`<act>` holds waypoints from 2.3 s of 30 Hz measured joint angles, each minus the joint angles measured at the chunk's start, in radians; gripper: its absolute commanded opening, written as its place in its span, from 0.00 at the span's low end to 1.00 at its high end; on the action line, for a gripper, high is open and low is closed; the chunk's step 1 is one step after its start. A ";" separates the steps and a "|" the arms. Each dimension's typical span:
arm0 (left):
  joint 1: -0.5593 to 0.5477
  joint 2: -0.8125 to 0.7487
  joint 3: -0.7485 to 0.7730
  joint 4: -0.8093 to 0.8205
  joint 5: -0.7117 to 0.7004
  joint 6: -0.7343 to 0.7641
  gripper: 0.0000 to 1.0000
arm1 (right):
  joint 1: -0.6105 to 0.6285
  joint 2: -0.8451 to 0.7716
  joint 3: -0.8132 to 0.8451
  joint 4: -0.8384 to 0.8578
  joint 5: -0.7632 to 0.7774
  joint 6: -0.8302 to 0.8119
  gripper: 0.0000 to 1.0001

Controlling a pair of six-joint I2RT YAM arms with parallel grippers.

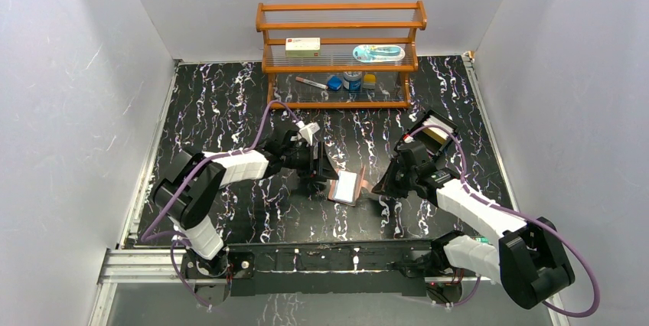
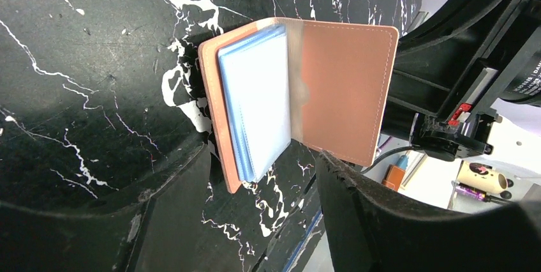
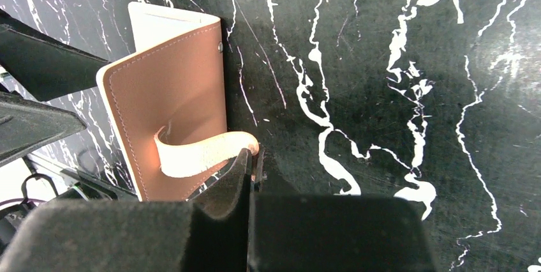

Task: Put the credit cards into the card holder
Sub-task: Open the card holder at the center of the board, then turn over the card slot in the card holder.

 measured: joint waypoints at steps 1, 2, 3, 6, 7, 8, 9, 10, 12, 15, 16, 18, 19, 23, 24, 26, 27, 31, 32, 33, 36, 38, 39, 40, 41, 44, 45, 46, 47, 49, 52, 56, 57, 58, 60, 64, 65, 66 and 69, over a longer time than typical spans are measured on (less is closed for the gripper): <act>0.000 0.003 0.000 0.005 0.002 0.000 0.60 | 0.000 -0.002 0.000 -0.004 0.005 -0.002 0.00; 0.000 0.007 0.000 0.010 0.004 0.000 0.60 | -0.001 -0.004 0.000 -0.007 0.010 -0.003 0.00; 0.000 0.015 0.000 0.017 0.005 0.000 0.60 | -0.001 -0.005 0.000 -0.010 0.013 -0.004 0.00; 0.000 0.047 -0.001 0.030 0.006 0.000 0.61 | -0.001 -0.008 0.000 -0.024 0.019 -0.008 0.00; 0.000 0.055 -0.003 0.032 0.008 -0.002 0.61 | -0.001 -0.010 0.000 -0.026 0.021 -0.010 0.00; 0.000 0.064 -0.006 0.038 0.010 -0.003 0.61 | -0.001 -0.012 0.000 -0.026 0.023 -0.011 0.00; 0.000 0.069 -0.010 0.043 0.013 -0.005 0.61 | -0.001 -0.014 0.000 -0.027 0.024 -0.014 0.00; 0.000 0.072 -0.014 0.053 0.023 -0.011 0.60 | -0.002 -0.015 0.000 -0.029 0.025 -0.015 0.00; 0.000 0.078 -0.014 0.069 0.032 -0.016 0.61 | -0.002 -0.017 0.000 -0.032 0.028 -0.018 0.00; 0.000 0.092 -0.014 0.094 0.048 -0.026 0.60 | -0.003 -0.017 0.000 -0.032 0.032 -0.019 0.00; 0.000 0.097 -0.014 0.103 0.055 -0.028 0.60 | -0.003 -0.018 0.000 -0.032 0.032 -0.019 0.00; 0.000 0.101 -0.014 0.110 0.062 -0.031 0.60 | -0.006 -0.017 0.000 -0.034 0.037 -0.022 0.00; 0.000 0.103 -0.014 0.115 0.066 -0.031 0.60 | -0.007 -0.017 0.000 -0.037 0.042 -0.022 0.00; 0.000 0.114 -0.014 0.136 0.083 -0.038 0.59 | -0.007 -0.028 -0.001 -0.055 0.058 -0.022 0.00; 0.000 0.115 -0.014 0.139 0.084 -0.039 0.59 | -0.007 -0.033 -0.001 -0.058 0.062 -0.022 0.00; 0.000 0.119 -0.014 0.146 0.085 -0.043 0.56 | -0.007 -0.040 -0.001 -0.061 0.068 -0.022 0.00; 0.000 0.123 -0.014 0.152 0.087 -0.047 0.54 | -0.007 -0.041 -0.001 -0.063 0.069 -0.022 0.00; 0.000 0.144 -0.015 0.179 0.099 -0.064 0.50 | -0.007 -0.042 -0.001 -0.071 0.069 -0.022 0.00; 0.000 0.149 -0.016 0.188 0.104 -0.071 0.49 | -0.007 -0.042 -0.001 -0.072 0.069 -0.022 0.00; 0.000 0.153 -0.018 0.196 0.109 -0.077 0.48 | -0.007 -0.042 -0.001 -0.072 0.069 -0.022 0.00; 0.000 0.164 -0.021 0.217 0.117 -0.092 0.39 | -0.007 -0.042 -0.001 -0.072 0.069 -0.022 0.00; 0.000 0.166 -0.025 0.226 0.120 -0.100 0.37 | -0.007 -0.042 -0.001 -0.072 0.069 -0.022 0.00; 0.000 0.167 -0.027 0.234 0.125 -0.106 0.35 | -0.007 -0.042 -0.001 -0.072 0.069 -0.022 0.00; 0.000 0.167 -0.027 0.234 0.125 -0.106 0.33 | -0.007 -0.042 -0.001 -0.072 0.069 -0.022 0.00; 0.000 0.168 -0.027 0.238 0.127 -0.109 0.30 | -0.007 -0.043 -0.001 -0.072 0.069 -0.022 0.00; 0.000 0.177 -0.027 0.251 0.136 -0.120 0.24 | -0.007 -0.043 -0.001 -0.074 0.070 -0.022 0.00; 0.000 0.180 -0.027 0.255 0.137 -0.123 0.21 | -0.007 -0.043 -0.001 -0.074 0.071 -0.022 0.00; 0.000 0.181 -0.027 0.258 0.138 -0.126 0.16 | -0.007 -0.043 -0.001 -0.075 0.071 -0.022 0.00; 0.000 0.181 -0.027 0.261 0.141 -0.129 0.11 | -0.007 -0.043 -0.001 -0.075 0.071 -0.022 0.00; 0.000 0.181 -0.027 0.267 0.144 -0.136 0.00 | -0.007 -0.043 -0.002 -0.075 0.071 -0.022 0.04; 0.000 0.181 -0.027 0.272 0.151 -0.144 0.00 | -0.007 -0.043 -0.002 -0.077 0.071 -0.021 0.18; 0.000 0.166 -0.034 0.258 0.150 -0.153 0.00 | -0.007 -0.054 0.002 -0.110 0.060 -0.017 0.33; 0.000 0.148 -0.039 0.241 0.144 -0.153 0.00 | -0.007 -0.065 0.006 -0.127 0.053 -0.015 0.35; 0.000 0.127 -0.043 0.220 0.137 -0.150 0.00 | -0.007 -0.077 0.011 -0.139 0.046 -0.012 0.36; 0.000 0.060 -0.049 0.143 0.105 -0.134 0.00 | -0.007 -0.113 0.029 -0.160 0.025 0.004 0.40; -0.002 -0.112 -0.061 0.010 0.029 -0.106 0.00 | 0.006 -0.170 0.088 -0.174 -0.013 0.050 0.46; -0.003 -0.154 -0.063 -0.027 0.007 -0.100 0.00 | 0.014 -0.175 0.105 -0.172 -0.018 0.064 0.46; -0.004 -0.192 -0.064 -0.061 -0.015 -0.096 0.00 | 0.027 -0.178 0.119 -0.170 -0.024 0.077 0.46; -0.006 -0.247 -0.067 -0.132 -0.065 -0.090 0.00 | 0.090 -0.166 0.154 -0.149 -0.034 0.113 0.48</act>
